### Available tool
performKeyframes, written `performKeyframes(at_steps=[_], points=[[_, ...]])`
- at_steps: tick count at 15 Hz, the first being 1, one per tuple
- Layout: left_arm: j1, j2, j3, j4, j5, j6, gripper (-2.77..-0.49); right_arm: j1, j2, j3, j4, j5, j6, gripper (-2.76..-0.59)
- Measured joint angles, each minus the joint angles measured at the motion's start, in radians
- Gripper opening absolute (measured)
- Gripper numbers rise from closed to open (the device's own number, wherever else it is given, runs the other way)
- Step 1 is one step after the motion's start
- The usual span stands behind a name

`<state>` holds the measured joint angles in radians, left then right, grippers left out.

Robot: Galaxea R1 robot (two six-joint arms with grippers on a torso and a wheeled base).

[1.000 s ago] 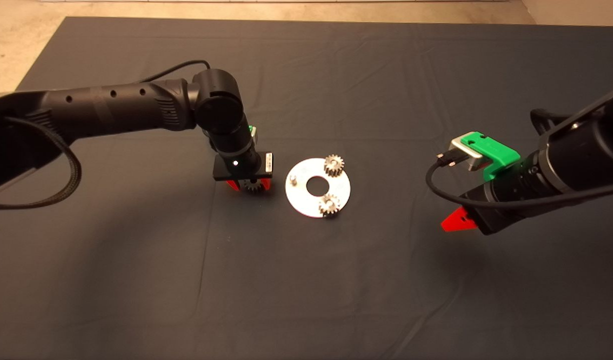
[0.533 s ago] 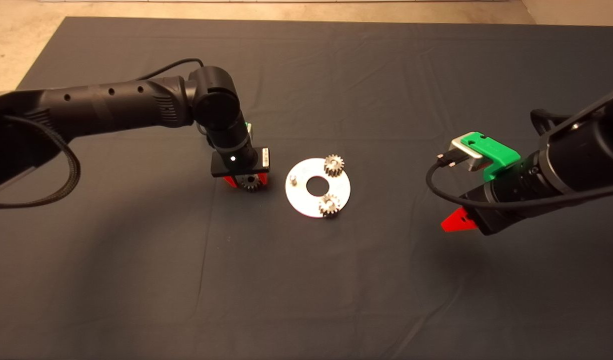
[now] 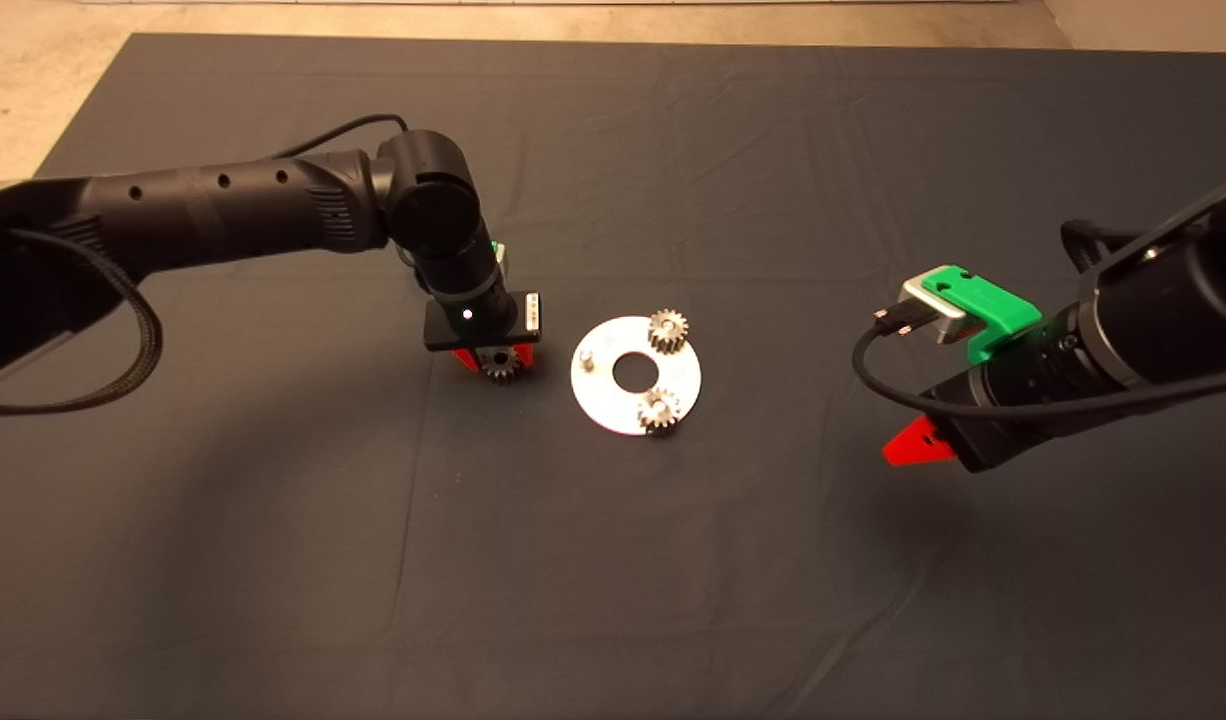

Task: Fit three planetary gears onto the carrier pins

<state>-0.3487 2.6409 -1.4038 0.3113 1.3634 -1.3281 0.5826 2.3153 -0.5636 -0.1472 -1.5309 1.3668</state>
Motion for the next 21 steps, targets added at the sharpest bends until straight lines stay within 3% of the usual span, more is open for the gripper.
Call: performKeyframes(at_steps=[12, 19, 21], points=[[0.000, 0.025, -0.002, 0.001, 0.005, 0.018, -2.27, 0.000, -0.008, 0.001, 0.004, 0.000, 0.000, -1.47], [0.000, 0.038, -0.002, 0.001, 0.006, 0.028, -2.28, 0.000, -0.011, 0.004, 0.006, 0.000, 0.000, -1.47], [0.000, 0.038, -0.002, 0.001, 0.015, 0.028, -2.28, 0.000, -0.011, 0.004, 0.006, 0.000, 0.000, -1.47]])
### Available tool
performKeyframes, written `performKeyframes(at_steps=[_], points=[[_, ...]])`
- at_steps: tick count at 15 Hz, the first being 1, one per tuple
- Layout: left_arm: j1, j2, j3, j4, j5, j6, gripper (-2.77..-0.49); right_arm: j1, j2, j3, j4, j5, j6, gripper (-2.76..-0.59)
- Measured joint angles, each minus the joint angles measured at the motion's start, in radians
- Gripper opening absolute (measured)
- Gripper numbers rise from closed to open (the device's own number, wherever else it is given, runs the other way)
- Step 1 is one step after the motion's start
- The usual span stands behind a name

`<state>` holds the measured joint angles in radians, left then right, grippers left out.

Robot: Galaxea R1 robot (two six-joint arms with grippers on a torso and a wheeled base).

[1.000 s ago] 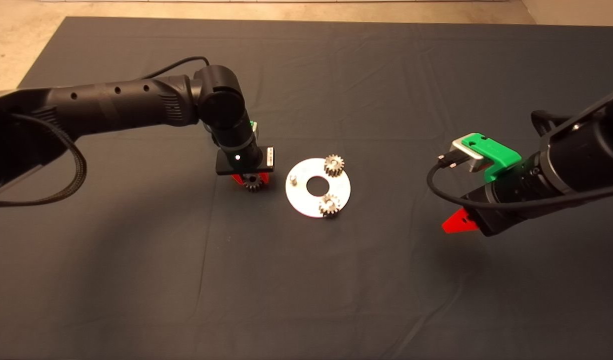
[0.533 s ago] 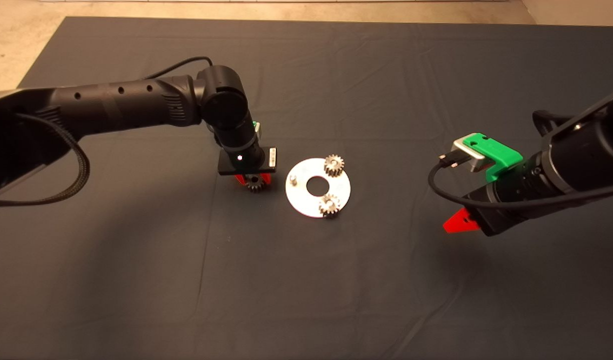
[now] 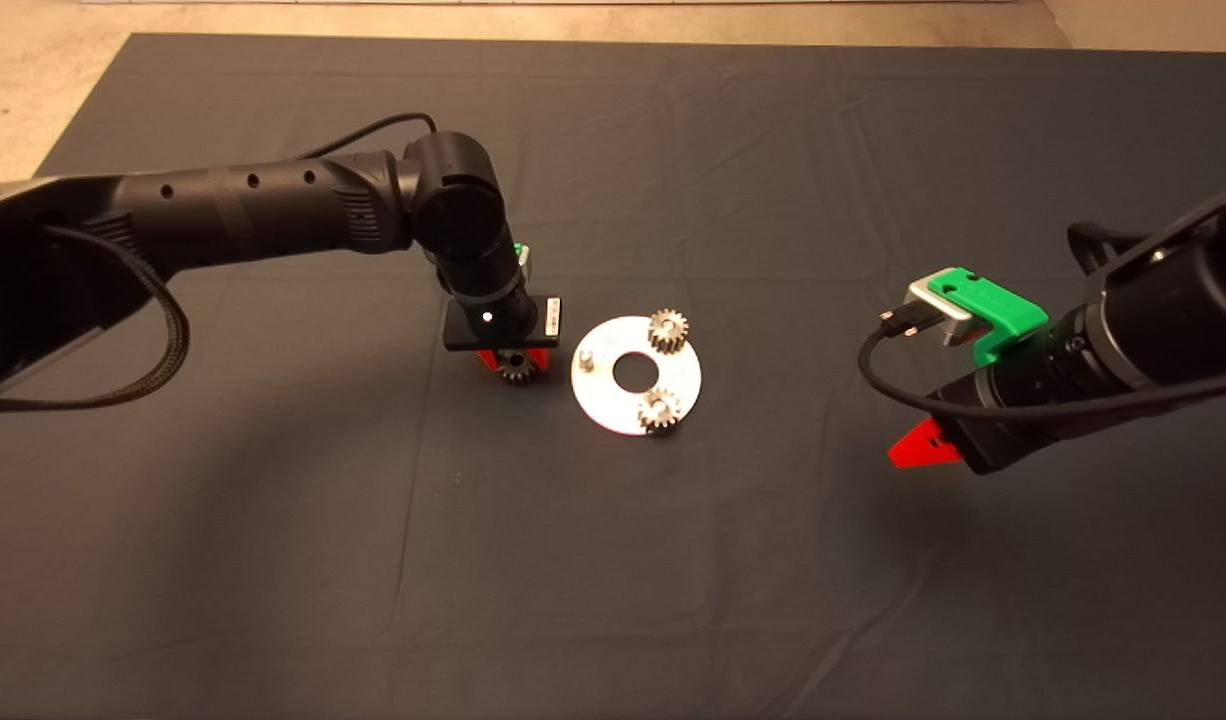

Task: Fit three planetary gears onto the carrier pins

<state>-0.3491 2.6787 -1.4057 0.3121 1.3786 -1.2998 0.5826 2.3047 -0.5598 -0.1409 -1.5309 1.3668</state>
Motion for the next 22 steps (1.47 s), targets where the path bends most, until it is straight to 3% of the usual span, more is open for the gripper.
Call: performKeyframes(at_steps=[2, 6, 22], points=[[-0.011, 0.000, 0.000, 0.000, 0.020, 0.000, -2.28, 0.000, 0.000, 0.000, 0.000, 0.000, 0.000, -1.47], [-0.072, 0.023, 0.000, 0.000, 0.038, 0.000, -2.28, 0.000, 0.000, 0.000, 0.000, 0.000, 0.000, -1.47], [-0.075, 0.120, 0.000, -0.034, 0.038, -0.002, -2.30, 0.000, -0.003, 0.000, 0.000, 0.000, 0.000, -1.47]])
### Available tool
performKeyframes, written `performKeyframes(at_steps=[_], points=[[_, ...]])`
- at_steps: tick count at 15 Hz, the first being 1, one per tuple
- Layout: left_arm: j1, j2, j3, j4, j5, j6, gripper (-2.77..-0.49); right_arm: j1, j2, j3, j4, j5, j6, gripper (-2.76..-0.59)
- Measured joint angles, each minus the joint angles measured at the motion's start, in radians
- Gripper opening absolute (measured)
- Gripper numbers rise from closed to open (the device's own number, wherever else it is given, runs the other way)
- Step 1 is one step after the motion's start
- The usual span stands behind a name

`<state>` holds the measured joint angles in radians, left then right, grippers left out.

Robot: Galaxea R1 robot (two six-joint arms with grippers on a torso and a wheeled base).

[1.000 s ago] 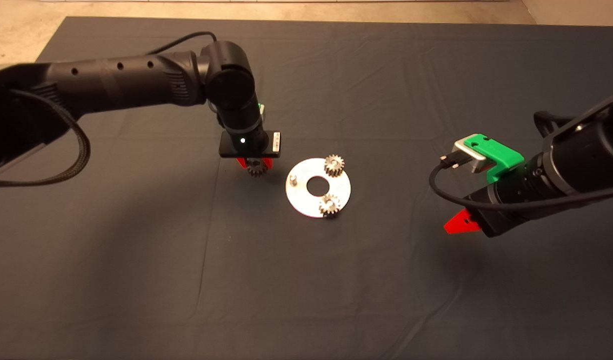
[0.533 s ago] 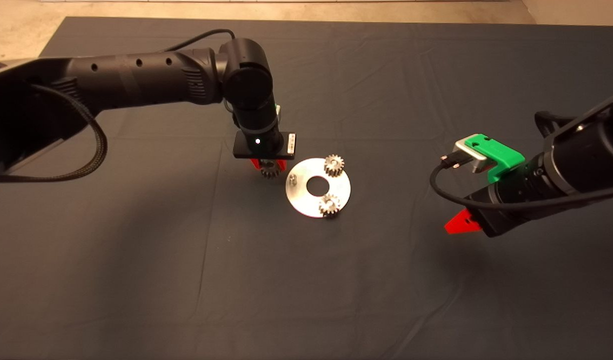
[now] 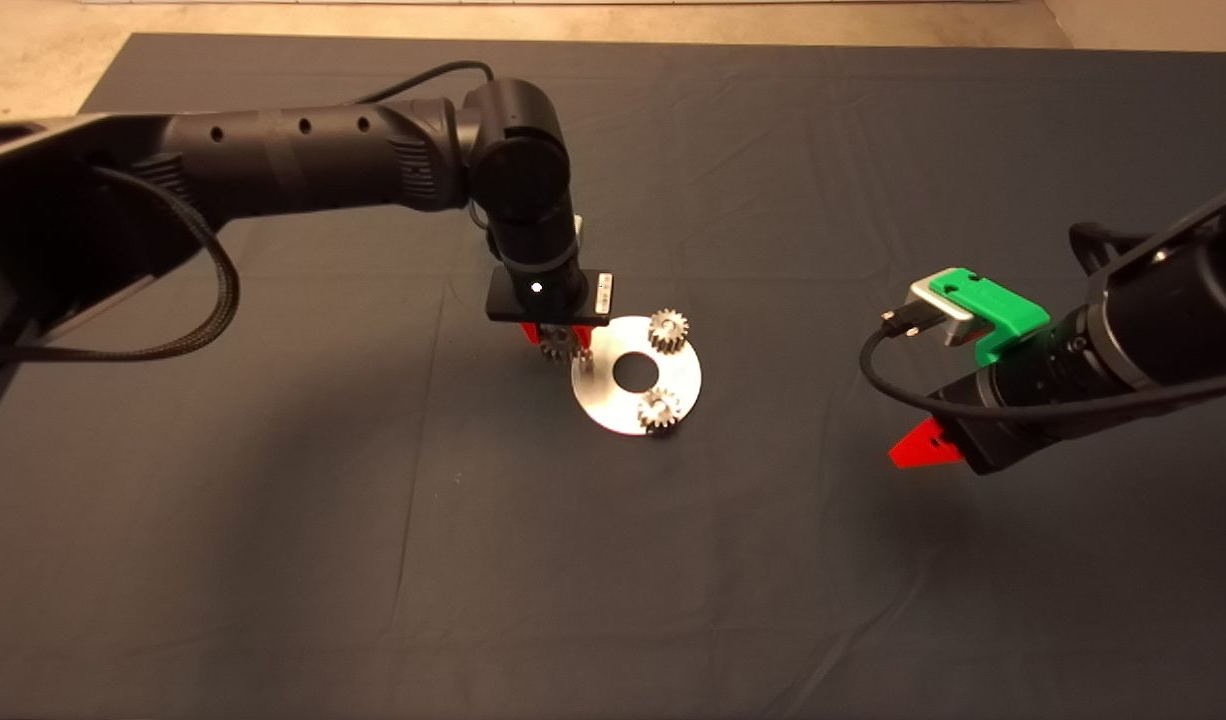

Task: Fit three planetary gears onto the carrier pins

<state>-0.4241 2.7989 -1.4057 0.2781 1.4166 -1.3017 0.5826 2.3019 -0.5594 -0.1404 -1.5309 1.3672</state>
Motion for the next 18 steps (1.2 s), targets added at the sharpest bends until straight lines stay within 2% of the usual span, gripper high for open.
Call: performKeyframes(at_steps=[13, 18], points=[[0.000, 0.016, 0.000, -0.001, -0.004, -0.001, -2.30, 0.000, -0.006, 0.002, 0.000, 0.000, 0.000, -1.47], [0.005, 0.016, 0.000, -0.001, -0.011, -0.001, -2.30, 0.000, -0.014, 0.007, 0.000, 0.000, 0.000, -1.47]])
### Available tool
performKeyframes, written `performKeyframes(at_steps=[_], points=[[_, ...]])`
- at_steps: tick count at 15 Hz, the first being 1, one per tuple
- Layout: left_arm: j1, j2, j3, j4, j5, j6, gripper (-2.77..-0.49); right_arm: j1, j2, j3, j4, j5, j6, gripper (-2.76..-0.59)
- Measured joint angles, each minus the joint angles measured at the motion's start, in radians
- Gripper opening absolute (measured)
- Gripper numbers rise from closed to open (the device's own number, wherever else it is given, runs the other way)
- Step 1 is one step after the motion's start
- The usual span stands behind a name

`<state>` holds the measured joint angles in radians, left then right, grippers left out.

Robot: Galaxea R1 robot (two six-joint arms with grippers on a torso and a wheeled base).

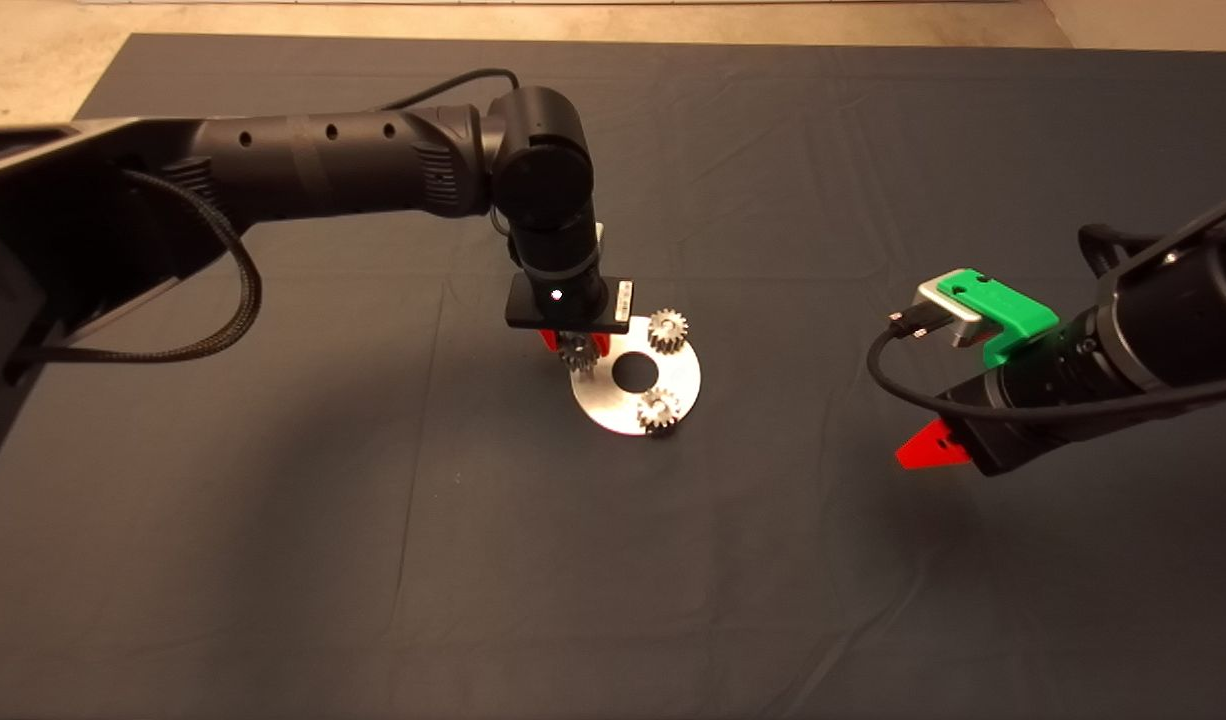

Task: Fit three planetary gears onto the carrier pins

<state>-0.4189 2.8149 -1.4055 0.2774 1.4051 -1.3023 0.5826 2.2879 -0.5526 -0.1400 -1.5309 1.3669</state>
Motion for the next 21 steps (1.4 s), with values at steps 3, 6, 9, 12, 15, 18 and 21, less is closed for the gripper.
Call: performKeyframes(at_steps=[3, 6, 9, 12, 15, 18, 21], points=[[0.000, 0.000, 0.000, 0.000, -0.013, 0.000, -2.30, 0.000, 0.000, 0.000, 0.000, 0.000, 0.000, -1.47], [0.000, 0.000, 0.000, 0.000, -0.026, 0.000, -2.30, 0.000, -0.002, 0.000, 0.000, 0.000, 0.000, -1.47], [0.000, 0.000, 0.000, -0.001, -0.029, 0.000, -2.30, 0.000, -0.002, 0.000, 0.000, 0.000, 0.000, -1.47], [0.000, 0.000, 0.000, 0.000, -0.029, 0.002, -2.30, 0.000, -0.003, 0.000, 0.000, 0.000, 0.000, -1.47], [0.000, -0.003, 0.000, 0.001, -0.029, 0.002, -2.30, 0.000, -0.013, 0.005, 0.000, 0.000, 0.000, -1.47], [0.001, -0.003, 0.001, 0.000, -0.029, 0.002, -2.30, 0.000, -0.018, 0.007, 0.000, 0.000, 0.000, -1.47], [0.004, -0.003, 0.001, 0.000, -0.029, 0.002, -2.30, 0.000, -0.020, 0.009, 0.000, 0.000, 0.000, -1.47]])
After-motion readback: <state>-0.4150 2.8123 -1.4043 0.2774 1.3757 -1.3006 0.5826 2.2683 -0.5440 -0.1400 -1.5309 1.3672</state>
